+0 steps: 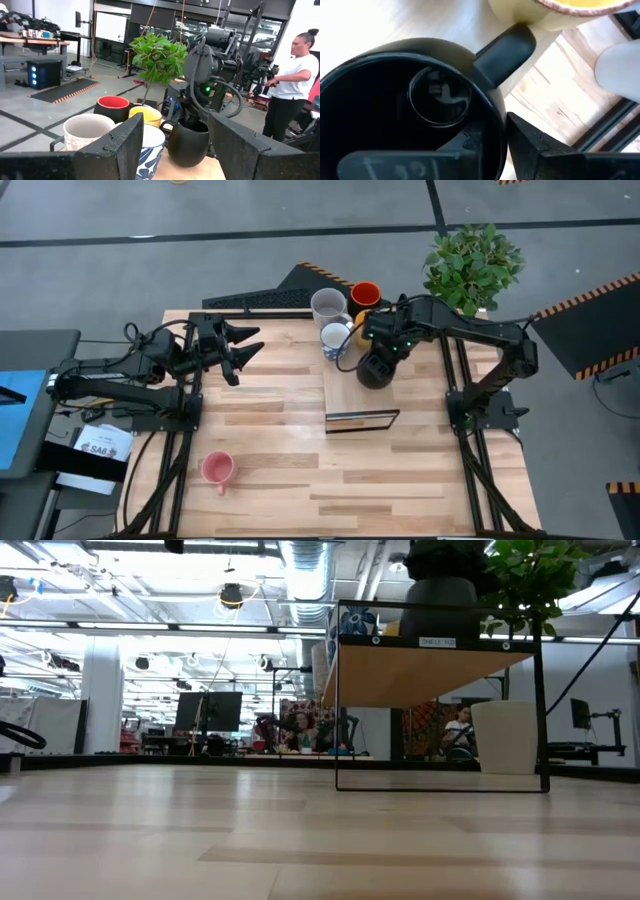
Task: Place coffee mugs
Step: Put the black mug on the shelf
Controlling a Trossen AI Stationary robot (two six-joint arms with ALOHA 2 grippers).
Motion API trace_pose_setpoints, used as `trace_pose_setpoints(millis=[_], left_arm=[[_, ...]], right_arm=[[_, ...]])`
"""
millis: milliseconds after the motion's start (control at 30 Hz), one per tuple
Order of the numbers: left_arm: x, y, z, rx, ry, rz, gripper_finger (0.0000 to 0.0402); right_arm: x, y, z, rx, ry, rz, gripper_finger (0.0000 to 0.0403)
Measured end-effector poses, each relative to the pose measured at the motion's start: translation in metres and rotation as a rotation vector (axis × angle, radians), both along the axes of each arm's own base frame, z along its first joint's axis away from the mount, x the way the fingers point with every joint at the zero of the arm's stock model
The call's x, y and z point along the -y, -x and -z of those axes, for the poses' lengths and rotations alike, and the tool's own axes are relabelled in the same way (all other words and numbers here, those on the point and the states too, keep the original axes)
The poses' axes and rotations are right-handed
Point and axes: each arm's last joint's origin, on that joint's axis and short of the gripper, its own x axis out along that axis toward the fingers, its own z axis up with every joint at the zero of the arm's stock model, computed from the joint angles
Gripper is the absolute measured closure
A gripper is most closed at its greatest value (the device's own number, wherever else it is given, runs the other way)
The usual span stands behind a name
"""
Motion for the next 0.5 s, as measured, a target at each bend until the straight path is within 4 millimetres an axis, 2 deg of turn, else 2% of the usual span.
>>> trace_pose_setpoints(millis=[333, 500], left_arm=[[0.0, 0.0, 0.0, -0.001, -0.002, 0.0, 0.0195], [0.0, 0.0, 0.0, -0.001, -0.002, 0.0, 0.0195]], right_arm=[[0.0002, -0.0011, -0.0005, 0.01, 0.007, -0.029, 0.0296], [0.0002, -0.0009, -0.0076, 0.093, 0.025, -0.026, 0.0295]])
